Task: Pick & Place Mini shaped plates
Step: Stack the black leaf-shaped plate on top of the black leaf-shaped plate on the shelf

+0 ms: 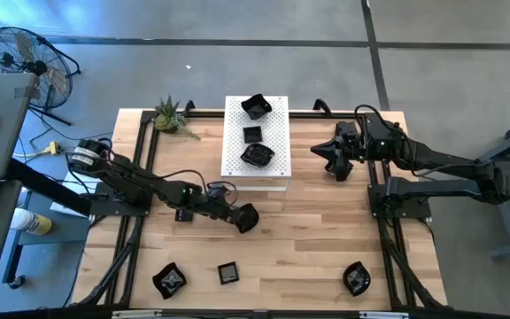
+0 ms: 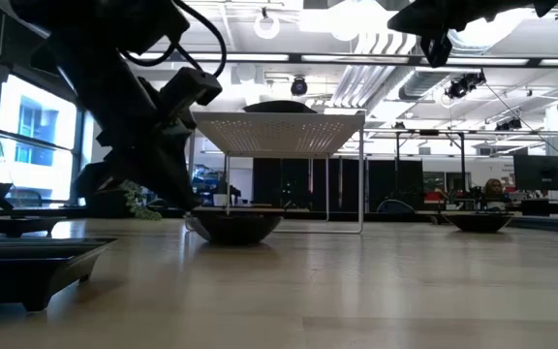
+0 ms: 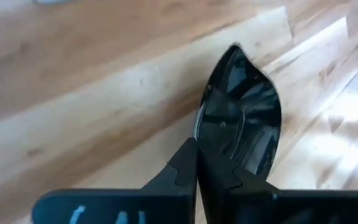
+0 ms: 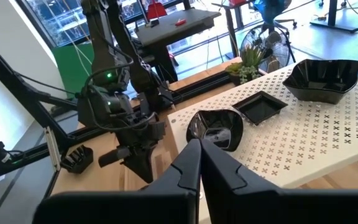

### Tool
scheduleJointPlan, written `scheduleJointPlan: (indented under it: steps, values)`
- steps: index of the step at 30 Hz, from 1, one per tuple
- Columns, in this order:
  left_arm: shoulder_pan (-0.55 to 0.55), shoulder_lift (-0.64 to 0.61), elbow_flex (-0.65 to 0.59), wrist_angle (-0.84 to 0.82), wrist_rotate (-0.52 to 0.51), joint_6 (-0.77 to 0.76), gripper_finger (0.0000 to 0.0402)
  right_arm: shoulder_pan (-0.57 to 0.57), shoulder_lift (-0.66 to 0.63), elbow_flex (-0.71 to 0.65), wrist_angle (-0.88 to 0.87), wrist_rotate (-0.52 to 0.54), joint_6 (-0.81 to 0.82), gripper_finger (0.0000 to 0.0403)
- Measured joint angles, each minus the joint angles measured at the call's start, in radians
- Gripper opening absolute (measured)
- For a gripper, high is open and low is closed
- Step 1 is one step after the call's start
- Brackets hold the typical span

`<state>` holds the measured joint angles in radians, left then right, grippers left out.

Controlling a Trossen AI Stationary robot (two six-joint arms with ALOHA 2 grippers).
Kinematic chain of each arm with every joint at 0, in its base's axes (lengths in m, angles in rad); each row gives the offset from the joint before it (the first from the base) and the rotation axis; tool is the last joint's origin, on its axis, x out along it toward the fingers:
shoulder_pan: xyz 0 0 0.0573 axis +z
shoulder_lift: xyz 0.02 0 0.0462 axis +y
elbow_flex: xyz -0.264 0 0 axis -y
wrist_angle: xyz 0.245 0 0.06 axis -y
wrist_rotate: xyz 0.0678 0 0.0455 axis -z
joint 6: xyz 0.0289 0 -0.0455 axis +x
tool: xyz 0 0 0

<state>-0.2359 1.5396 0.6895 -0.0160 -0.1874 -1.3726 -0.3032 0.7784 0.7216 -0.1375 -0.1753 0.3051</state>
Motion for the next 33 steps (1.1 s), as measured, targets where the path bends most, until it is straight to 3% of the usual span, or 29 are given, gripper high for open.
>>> scheduleJointPlan:
  steps: [12,24,33]
  values:
    - [0.000,0.000,0.000,-0.012,0.016,-0.025,0.0103,0.000,0.000,0.000,0.000,0.002,0.005,0.0005]
    - [0.000,0.001,0.000,-0.031,0.013,-0.056,0.0063,0.000,0.000,0.000,0.000,0.003,0.004,0.0006]
    - [0.000,0.042,0.002,0.041,0.010,-0.074,0.0060,0.000,0.000,0.000,0.000,0.004,0.001,0.0006]
